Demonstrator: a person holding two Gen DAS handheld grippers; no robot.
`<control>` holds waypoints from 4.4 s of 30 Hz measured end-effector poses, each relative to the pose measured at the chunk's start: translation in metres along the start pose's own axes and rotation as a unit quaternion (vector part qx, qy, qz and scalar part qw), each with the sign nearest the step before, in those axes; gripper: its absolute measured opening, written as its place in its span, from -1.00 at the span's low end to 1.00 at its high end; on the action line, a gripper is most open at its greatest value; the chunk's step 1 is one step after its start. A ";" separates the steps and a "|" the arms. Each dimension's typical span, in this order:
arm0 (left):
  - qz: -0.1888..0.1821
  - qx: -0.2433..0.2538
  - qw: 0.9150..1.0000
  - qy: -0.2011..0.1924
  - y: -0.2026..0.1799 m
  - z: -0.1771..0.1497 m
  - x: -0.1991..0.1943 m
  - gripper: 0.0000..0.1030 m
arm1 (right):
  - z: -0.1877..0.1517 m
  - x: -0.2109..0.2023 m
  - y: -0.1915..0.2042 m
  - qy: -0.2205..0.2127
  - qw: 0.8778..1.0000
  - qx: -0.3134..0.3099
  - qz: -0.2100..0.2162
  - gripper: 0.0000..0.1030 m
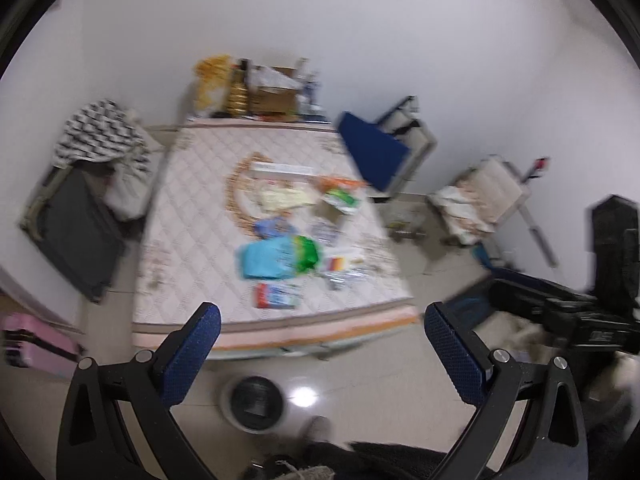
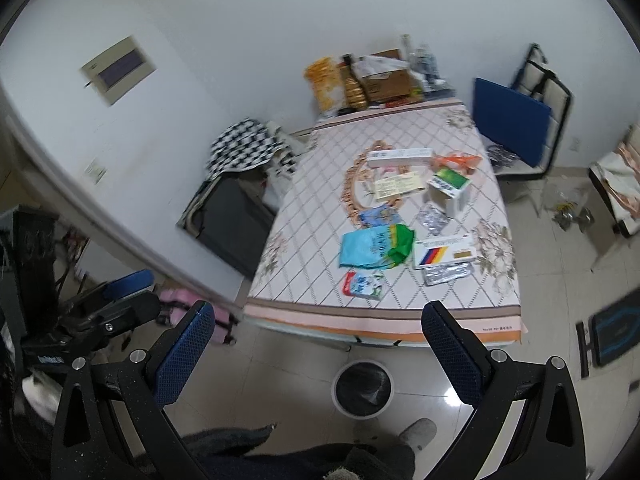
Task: Collect trash
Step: 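Grasp the red-topped milk carton with the left tool while the right tool grasps the white medicine box, then carry both items to the trash bin and open both tools to drop them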
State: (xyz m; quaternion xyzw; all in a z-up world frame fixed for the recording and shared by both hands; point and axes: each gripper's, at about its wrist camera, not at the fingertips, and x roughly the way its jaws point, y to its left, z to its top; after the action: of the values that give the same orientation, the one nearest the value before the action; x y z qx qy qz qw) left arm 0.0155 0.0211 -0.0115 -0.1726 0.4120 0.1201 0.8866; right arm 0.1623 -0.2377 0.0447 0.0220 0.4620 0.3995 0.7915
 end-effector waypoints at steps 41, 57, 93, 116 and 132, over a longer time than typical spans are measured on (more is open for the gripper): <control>0.082 -0.440 0.851 0.273 0.076 -0.055 0.372 0.22 | 0.035 0.465 -0.183 0.383 0.818 -0.411 -0.123 0.92; 0.149 -0.291 0.906 0.268 0.012 -0.033 0.347 -0.29 | 0.062 0.450 -0.243 0.382 0.912 -0.090 -0.120 0.92; 0.128 -0.015 0.979 0.161 0.006 -0.075 0.210 -0.39 | -0.056 0.245 -0.117 0.163 0.978 0.058 -0.114 -0.78; -0.006 -0.200 0.909 0.366 0.169 -0.384 0.476 -0.29 | -0.437 0.532 -0.211 0.304 0.915 0.262 -0.045 -0.77; 0.137 -0.087 0.940 0.301 0.154 -0.397 0.434 0.89 | -0.479 0.569 -0.187 0.351 0.920 0.071 -0.158 0.99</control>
State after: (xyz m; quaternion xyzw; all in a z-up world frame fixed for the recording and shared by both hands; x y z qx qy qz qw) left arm -0.0391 0.0318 -0.6169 -0.2191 0.6670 0.2179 0.6779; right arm 0.0624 -0.1536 -0.7104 -0.1365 0.7347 0.2171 0.6280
